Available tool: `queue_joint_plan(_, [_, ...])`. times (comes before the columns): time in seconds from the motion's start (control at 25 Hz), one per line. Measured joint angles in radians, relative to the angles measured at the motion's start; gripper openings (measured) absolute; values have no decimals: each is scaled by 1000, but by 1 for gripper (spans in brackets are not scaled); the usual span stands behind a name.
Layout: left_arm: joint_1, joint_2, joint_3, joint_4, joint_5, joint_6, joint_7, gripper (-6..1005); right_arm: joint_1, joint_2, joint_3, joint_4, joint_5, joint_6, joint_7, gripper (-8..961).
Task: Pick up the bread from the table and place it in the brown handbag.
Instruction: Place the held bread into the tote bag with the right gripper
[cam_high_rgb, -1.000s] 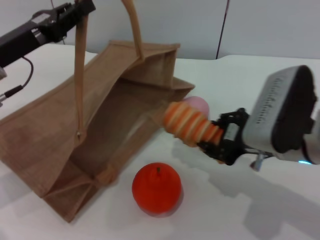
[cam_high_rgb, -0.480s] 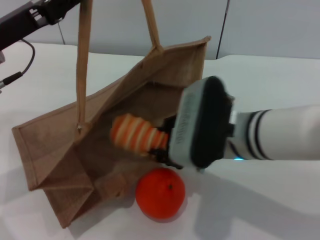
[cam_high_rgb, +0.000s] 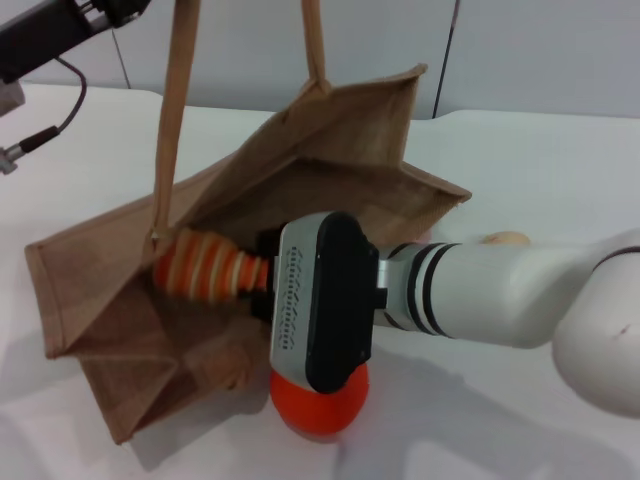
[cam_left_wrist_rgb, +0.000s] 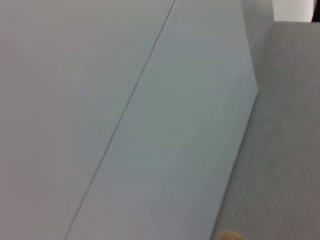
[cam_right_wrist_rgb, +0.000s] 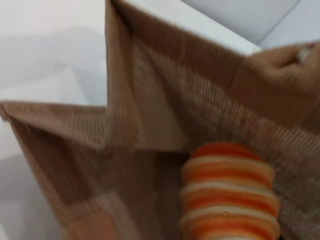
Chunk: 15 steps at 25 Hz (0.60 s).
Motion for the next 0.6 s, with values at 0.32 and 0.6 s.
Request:
queue_joint_plan(0.32, [-12, 0, 0, 3, -8, 14, -55, 259, 7, 4, -107, 194, 2, 400, 3, 412])
queue_joint_plan(0.6, [13, 35, 0, 84, -39, 25, -86, 266, -20, 9, -111, 268, 4, 558, 7, 411])
